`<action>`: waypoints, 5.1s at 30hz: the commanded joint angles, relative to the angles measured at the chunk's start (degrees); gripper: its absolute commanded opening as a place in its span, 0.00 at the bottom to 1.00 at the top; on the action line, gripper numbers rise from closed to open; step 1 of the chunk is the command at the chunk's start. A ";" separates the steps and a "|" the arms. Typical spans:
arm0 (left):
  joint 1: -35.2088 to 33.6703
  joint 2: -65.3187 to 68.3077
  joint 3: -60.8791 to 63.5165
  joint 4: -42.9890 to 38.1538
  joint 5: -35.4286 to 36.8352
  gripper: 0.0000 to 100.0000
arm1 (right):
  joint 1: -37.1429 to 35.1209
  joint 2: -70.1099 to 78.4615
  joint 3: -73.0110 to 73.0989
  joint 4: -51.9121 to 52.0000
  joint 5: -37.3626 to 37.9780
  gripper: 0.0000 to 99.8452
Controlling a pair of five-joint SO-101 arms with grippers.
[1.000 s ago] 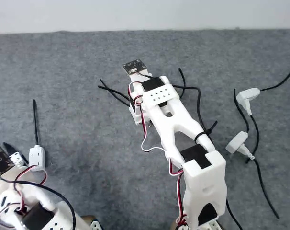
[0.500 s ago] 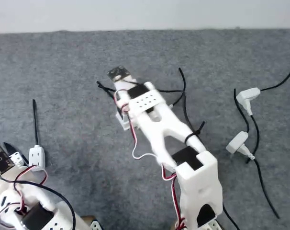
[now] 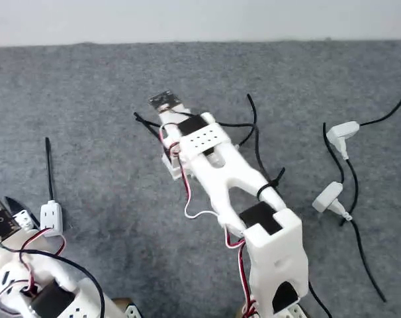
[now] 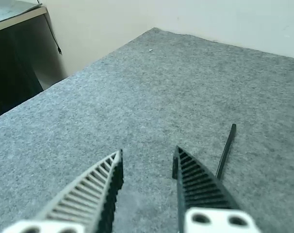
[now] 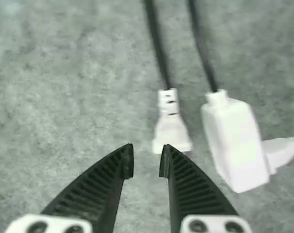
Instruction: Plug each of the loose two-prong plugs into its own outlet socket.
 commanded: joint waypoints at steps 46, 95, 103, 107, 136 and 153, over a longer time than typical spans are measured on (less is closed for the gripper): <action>0.18 -0.53 -0.31 -1.49 0.09 0.16 | 0.13 6.11 -0.79 -4.35 2.55 0.22; 0.09 -0.53 -0.31 -1.49 0.09 0.16 | 1.01 6.90 -3.52 -7.34 6.42 0.01; 0.09 -0.53 -0.31 -1.49 0.09 0.16 | 1.19 6.90 -3.52 -7.25 6.68 0.01; 0.26 -0.53 -0.31 -1.49 0.09 0.16 | 1.19 6.46 -3.52 -7.16 6.68 0.01; 39.82 -0.53 -20.26 1.67 0.09 0.16 | -1.45 -57.01 -3.52 13.85 17.14 0.01; 70.68 -0.53 -32.48 5.45 -5.36 0.16 | -9.71 -66.95 -3.78 14.81 17.23 0.01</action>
